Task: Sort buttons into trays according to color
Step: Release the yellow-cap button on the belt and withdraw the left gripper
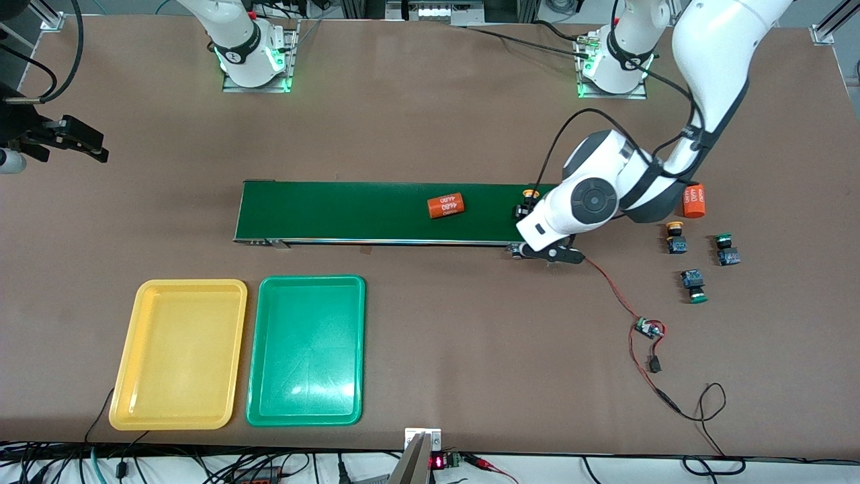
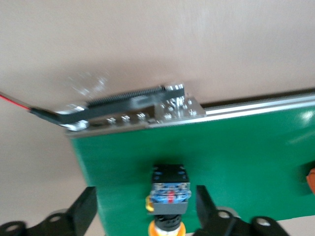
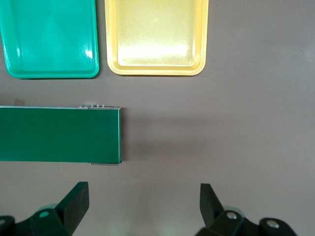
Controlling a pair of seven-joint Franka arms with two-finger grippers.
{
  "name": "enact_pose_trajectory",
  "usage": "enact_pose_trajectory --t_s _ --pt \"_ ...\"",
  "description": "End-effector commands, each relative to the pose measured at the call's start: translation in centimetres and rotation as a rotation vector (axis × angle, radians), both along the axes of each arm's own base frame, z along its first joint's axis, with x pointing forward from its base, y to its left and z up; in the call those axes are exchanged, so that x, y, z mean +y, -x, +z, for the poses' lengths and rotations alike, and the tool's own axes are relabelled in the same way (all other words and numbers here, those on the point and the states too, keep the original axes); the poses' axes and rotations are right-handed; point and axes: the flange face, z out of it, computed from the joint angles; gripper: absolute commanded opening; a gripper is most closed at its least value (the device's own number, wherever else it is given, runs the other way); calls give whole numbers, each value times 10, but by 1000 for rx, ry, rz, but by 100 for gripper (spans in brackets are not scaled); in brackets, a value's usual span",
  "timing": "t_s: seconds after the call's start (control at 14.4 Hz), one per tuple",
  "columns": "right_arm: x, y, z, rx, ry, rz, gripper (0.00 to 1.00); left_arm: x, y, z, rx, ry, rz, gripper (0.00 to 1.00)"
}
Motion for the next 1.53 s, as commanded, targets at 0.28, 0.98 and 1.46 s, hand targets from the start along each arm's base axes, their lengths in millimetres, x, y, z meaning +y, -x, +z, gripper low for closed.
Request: enact_pose_trajectory --t_s 0.28,0.98,1.46 --pt "-4 3 0 -3 -17 -10 100 123 -57 71 19 -56 33 100" --pt "-6 3 0 -3 -17 -13 100 285 -38 -19 84 -146 -23 100" --pt "-10 2 -3 -2 -19 -20 100 329 13 -94 -54 -88 -9 100"
